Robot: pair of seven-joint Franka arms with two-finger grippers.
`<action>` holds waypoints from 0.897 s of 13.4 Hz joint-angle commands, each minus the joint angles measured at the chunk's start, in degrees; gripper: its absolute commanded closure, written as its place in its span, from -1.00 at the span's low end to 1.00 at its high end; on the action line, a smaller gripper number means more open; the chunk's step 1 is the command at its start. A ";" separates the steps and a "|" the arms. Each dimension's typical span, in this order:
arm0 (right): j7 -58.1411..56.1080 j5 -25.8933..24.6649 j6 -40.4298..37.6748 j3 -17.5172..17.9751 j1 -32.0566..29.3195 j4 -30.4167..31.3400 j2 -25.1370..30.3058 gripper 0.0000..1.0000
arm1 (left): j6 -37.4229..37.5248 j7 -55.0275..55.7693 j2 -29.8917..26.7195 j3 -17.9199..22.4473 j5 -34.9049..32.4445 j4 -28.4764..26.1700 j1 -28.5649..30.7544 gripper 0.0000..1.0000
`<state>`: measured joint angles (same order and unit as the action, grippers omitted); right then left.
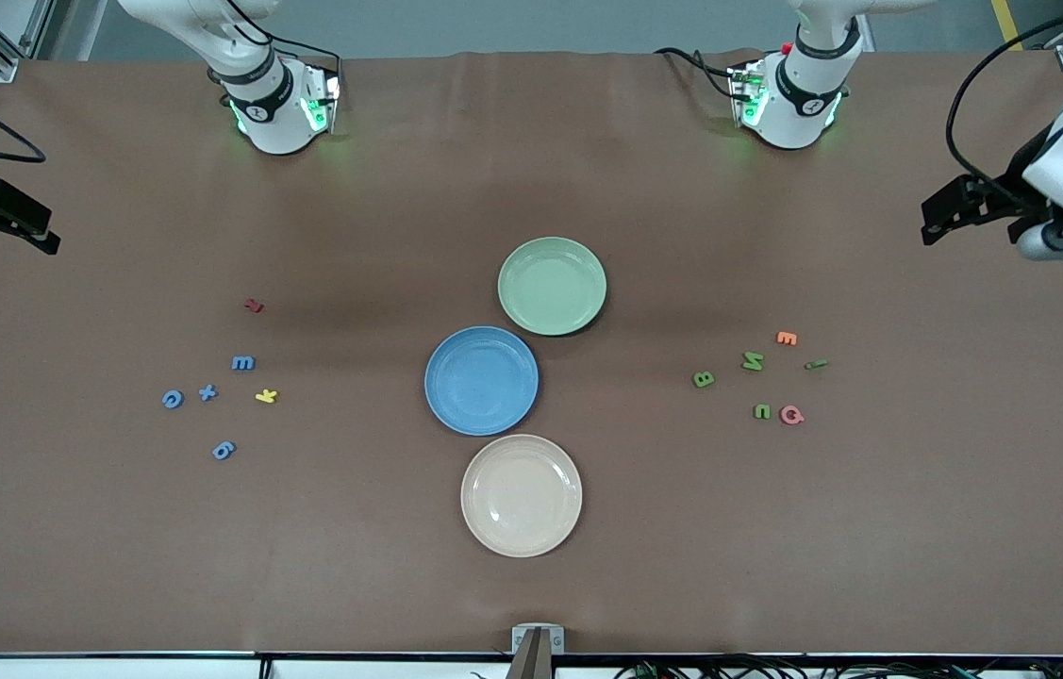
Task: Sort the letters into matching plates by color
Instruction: 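Move the left gripper toward the green foam letters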
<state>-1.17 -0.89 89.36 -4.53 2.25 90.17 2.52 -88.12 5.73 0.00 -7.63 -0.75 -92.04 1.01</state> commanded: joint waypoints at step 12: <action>0.38 -0.87 -0.59 0.57 -1.71 -2.01 -4.18 -1.00 | -22.70 23.59 23.80 -1.16 0.31 -0.60 -7.85 -1.00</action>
<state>-1.03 -1.13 89.35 -4.57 1.98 89.43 -0.70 -108.97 24.30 21.20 -8.78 -0.75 -93.16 -5.78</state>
